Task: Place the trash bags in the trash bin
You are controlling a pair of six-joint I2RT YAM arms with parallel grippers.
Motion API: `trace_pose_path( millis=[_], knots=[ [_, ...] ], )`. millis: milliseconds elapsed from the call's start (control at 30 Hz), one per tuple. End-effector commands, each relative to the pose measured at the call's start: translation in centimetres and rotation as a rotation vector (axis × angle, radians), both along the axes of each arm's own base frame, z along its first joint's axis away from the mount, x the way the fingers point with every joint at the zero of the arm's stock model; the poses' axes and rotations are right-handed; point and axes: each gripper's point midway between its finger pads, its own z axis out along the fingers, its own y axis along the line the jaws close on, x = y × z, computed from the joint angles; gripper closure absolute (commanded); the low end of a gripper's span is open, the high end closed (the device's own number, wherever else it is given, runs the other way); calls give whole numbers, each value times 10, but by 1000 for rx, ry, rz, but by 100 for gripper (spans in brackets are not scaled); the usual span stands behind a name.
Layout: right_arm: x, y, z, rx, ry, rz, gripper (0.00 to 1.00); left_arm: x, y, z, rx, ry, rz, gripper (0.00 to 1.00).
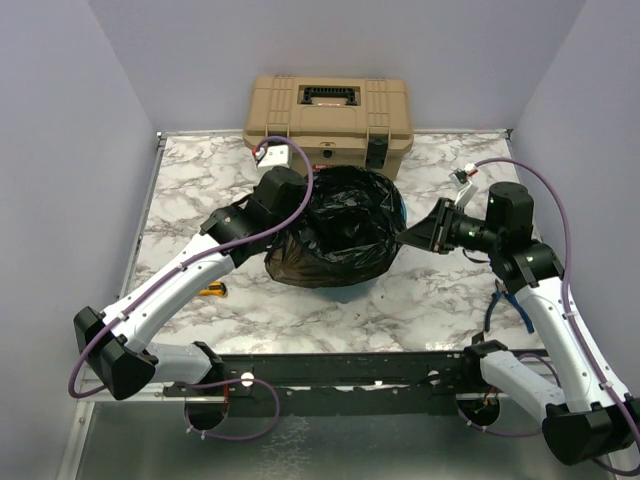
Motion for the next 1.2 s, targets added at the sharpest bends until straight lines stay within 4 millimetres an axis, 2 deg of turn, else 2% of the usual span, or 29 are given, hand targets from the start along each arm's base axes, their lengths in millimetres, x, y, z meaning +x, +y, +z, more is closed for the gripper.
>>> trace_pose_path(
  millis=[0,133,233,333,667,733,833,967,1067,1167],
  knots=[
    [4,-3,5,-6,-41,-38,81,2,0,2,0,-21,-7,100],
    [1,-6,2,-17,-37,-49,80,2,1,0,5,-19,-6,100],
    [0,-8,3,-19,-43,-66,69,1,1,0,3,-17,-9,100],
    [1,-8,7,-9,-52,-77,68,0,1,0,2,-18,-12,100],
    [3,-7,5,1,-43,-78,98,1,-2,0,8,-15,-31,100],
    [4,-8,2,-6,-34,-92,100,1,-2,-1,9,-13,-31,100],
    [12,-24,1,-50,-33,-212,100,1,-1,-1,15,-14,-28,100],
    [30,-62,-3,-153,-43,-467,100,1,0,-2,20,-15,-30,100],
    [42,-81,-17,-231,-6,-574,100,1,1,-4,28,-13,-29,100],
    [51,-90,-38,-296,34,-618,99,1,0,-4,33,-12,-34,100]
  ],
)
